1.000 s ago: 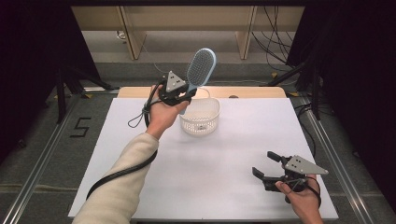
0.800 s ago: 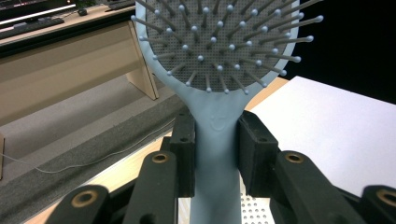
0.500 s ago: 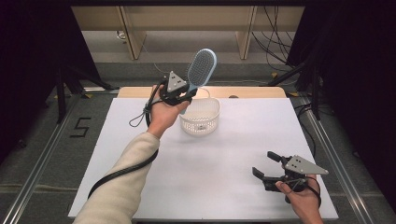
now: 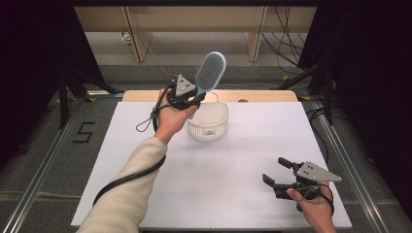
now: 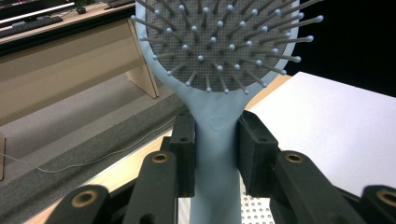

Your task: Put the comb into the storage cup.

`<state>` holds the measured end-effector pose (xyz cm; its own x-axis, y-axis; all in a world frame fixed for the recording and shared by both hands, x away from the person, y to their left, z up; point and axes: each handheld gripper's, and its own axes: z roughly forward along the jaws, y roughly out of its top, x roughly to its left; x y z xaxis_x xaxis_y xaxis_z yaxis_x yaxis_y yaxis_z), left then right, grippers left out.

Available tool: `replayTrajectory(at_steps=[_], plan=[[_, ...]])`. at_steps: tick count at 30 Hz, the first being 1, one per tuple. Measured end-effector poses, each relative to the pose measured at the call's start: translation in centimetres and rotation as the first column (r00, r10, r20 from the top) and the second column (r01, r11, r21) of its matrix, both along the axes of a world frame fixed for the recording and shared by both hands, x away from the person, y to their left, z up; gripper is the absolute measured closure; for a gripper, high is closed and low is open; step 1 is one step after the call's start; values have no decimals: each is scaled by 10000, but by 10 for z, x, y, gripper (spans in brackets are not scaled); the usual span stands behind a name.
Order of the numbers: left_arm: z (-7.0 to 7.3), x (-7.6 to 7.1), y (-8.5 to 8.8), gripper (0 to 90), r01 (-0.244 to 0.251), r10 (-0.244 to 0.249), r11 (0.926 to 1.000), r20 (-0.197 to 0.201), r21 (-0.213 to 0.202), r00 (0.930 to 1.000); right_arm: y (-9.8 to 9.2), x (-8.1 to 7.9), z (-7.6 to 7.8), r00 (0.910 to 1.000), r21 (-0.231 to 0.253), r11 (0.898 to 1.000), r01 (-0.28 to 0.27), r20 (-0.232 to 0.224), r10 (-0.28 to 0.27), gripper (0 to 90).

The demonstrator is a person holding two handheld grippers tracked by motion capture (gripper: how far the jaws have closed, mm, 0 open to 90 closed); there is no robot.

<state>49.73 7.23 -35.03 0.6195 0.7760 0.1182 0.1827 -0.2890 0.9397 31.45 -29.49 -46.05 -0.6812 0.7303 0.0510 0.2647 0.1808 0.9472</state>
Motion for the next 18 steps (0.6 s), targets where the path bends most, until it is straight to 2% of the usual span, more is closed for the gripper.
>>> replayTrajectory(at_steps=[18], plan=[[-1, 4, -3, 698, 78, -78, 10000, -19, -37, 10000, 0, 0, 0, 10000, -15, 10000, -21, 0, 21, 153]])
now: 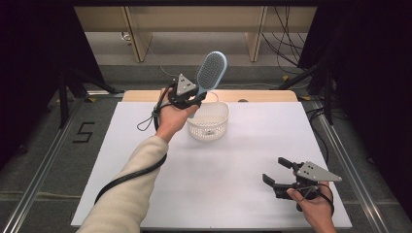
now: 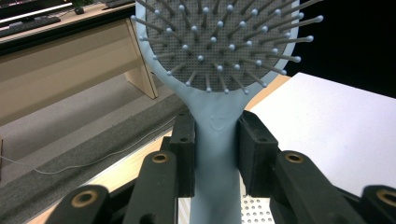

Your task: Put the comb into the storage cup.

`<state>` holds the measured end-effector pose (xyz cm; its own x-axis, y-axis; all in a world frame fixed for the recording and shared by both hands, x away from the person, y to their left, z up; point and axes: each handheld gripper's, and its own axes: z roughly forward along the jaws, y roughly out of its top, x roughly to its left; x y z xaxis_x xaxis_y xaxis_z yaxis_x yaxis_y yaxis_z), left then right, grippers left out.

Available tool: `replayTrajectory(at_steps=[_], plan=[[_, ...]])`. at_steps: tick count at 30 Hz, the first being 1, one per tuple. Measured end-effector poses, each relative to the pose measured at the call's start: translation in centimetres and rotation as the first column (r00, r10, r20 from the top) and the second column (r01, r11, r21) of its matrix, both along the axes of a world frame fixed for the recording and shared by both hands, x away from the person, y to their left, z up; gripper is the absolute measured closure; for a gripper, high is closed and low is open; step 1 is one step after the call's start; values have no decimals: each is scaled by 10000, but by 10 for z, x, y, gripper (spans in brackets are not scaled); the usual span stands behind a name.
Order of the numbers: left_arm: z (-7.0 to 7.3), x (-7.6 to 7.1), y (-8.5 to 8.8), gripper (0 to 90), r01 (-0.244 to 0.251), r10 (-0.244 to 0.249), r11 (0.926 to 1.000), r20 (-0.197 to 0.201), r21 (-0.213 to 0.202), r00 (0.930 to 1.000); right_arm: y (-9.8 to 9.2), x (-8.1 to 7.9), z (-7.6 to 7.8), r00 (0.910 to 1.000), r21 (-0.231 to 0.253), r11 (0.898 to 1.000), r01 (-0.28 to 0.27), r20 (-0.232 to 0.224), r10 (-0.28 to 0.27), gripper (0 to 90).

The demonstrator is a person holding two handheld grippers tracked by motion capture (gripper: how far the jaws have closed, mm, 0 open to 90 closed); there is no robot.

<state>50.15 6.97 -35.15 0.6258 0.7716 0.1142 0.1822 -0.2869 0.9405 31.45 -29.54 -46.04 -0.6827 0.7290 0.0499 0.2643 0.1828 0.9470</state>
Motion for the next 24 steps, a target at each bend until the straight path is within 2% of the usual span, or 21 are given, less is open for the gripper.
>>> replayTrajectory(at_steps=[24], plan=[[-2, 5, -5, 698, 63, -63, 10000, -27, 37, 10000, 0, 0, 0, 10000, 31, 10000, 0, -4, 0, 153]])
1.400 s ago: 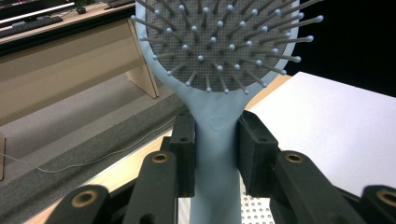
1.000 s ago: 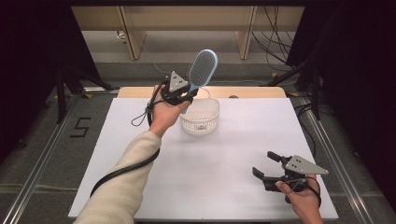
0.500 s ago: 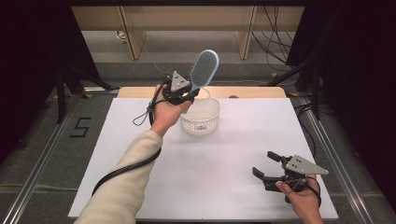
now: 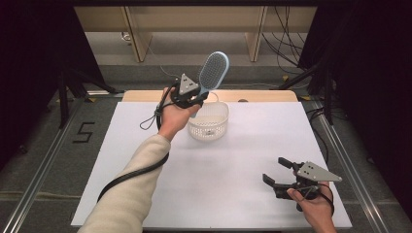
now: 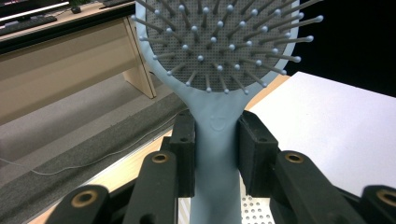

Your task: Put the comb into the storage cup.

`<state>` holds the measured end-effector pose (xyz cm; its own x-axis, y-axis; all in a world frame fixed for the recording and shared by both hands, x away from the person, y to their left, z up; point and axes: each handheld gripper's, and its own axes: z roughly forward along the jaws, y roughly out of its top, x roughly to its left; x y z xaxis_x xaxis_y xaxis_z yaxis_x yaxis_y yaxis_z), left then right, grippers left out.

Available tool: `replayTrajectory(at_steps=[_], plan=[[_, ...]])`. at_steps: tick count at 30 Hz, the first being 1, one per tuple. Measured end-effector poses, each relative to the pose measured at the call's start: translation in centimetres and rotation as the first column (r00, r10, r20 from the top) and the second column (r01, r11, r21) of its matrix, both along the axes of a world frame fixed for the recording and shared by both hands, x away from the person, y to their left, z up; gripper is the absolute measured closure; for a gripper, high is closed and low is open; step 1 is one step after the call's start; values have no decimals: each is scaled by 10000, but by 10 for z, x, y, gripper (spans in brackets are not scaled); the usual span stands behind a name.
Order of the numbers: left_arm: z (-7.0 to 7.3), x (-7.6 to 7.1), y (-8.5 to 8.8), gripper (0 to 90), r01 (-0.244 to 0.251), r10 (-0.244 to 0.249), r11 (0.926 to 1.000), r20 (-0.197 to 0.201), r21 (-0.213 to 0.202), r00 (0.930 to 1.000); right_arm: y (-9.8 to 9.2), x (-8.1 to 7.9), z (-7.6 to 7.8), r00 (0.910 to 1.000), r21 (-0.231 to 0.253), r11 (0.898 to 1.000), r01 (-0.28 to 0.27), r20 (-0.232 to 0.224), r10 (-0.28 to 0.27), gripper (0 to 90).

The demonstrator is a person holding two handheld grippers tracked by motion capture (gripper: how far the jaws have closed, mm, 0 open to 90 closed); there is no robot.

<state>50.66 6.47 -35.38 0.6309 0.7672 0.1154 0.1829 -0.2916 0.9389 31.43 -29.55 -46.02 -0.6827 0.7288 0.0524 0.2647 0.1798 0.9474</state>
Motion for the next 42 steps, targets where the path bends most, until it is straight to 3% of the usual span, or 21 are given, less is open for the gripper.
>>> replayTrajectory(at_steps=[42], plan=[[-4, 11, -2, 698, -36, 36, 10000, -36, -47, 10000, 0, 0, 0, 10000, -1, 10000, -18, 12, 18, 153]])
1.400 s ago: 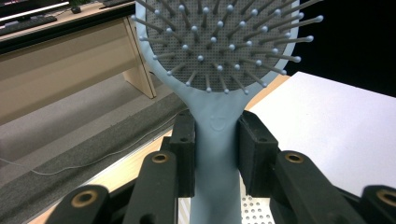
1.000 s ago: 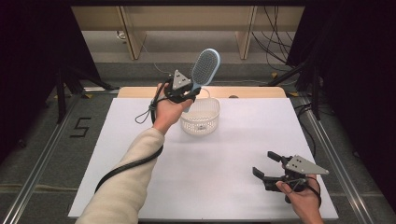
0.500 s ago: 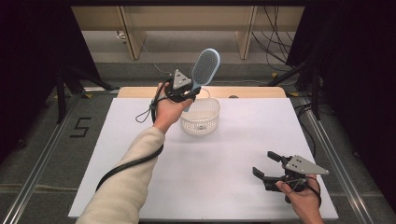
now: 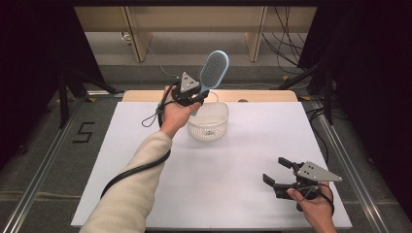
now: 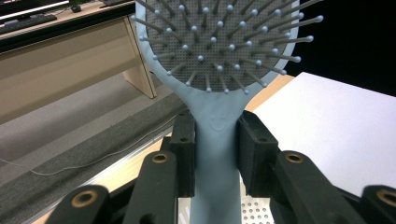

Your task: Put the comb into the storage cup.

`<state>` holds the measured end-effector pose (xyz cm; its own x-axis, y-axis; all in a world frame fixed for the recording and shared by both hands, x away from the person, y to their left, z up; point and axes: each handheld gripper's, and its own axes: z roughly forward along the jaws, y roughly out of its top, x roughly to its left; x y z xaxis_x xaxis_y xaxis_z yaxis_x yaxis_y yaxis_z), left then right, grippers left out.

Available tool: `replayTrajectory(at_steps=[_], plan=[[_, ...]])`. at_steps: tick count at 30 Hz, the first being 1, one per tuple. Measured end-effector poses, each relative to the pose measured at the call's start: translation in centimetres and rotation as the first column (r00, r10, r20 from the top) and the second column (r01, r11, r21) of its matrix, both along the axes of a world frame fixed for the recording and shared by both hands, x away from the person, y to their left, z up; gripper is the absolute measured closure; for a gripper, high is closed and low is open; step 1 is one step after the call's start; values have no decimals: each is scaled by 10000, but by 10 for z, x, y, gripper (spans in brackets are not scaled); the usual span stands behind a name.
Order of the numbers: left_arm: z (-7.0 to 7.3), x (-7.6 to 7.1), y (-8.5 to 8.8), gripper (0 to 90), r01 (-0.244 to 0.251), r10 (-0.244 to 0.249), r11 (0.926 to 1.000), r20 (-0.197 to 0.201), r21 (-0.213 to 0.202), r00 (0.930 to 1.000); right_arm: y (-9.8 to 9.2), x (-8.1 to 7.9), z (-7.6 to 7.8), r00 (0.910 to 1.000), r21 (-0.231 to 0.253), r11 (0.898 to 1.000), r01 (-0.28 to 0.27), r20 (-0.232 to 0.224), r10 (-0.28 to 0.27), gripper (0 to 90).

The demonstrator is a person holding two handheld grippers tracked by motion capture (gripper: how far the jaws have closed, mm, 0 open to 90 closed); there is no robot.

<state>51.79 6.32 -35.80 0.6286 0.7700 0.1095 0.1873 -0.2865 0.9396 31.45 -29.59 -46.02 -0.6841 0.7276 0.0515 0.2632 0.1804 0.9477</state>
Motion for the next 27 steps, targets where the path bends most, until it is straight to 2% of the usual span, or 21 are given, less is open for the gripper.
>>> replayTrajectory(at_steps=[27], plan=[[-4, 4, -3, 698, -1, 1, 10000, 5, 33, 10000, 0, 0, 0, 10000, 30, 10000, -12, 16, 12, 153]])
